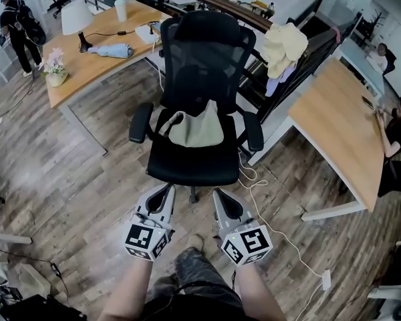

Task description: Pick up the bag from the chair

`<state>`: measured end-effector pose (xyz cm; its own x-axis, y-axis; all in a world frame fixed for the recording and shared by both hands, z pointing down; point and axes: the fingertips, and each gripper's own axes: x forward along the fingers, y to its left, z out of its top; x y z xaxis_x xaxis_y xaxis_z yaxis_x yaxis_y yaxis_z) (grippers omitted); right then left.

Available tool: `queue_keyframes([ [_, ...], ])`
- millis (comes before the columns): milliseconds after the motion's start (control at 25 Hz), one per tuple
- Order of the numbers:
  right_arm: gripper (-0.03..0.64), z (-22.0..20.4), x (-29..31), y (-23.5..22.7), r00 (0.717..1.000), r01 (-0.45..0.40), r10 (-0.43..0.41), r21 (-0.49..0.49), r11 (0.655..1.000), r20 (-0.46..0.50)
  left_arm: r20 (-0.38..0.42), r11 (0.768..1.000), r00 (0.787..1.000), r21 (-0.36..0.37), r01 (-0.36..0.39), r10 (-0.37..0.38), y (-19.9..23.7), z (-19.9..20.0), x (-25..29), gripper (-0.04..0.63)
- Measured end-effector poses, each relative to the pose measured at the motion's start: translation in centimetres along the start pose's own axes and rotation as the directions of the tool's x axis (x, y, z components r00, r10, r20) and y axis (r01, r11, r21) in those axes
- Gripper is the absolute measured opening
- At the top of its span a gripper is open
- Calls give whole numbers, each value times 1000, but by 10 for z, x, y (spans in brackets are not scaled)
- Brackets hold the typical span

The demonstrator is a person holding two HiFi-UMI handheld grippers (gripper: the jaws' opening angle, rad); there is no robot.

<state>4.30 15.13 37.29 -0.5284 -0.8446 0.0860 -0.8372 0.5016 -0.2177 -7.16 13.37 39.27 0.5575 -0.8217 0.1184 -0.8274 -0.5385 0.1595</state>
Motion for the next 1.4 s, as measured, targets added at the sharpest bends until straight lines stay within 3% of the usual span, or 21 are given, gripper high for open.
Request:
queue_keyframes([
  [400, 8, 2, 38, -37, 999, -45, 45, -4, 999, -11, 9, 1000, 1000, 2, -16, 16, 10, 3, 54, -2],
  [920, 8, -7, 67, -54, 998, -53, 53, 11, 999, -27, -8, 1000, 1000, -5, -23, 23, 25, -5, 85, -3],
  [1400, 8, -14, 135, -102, 997, -28, 30, 27, 999, -66, -48, 999, 998, -18, 28, -29, 62, -15, 161, -3],
])
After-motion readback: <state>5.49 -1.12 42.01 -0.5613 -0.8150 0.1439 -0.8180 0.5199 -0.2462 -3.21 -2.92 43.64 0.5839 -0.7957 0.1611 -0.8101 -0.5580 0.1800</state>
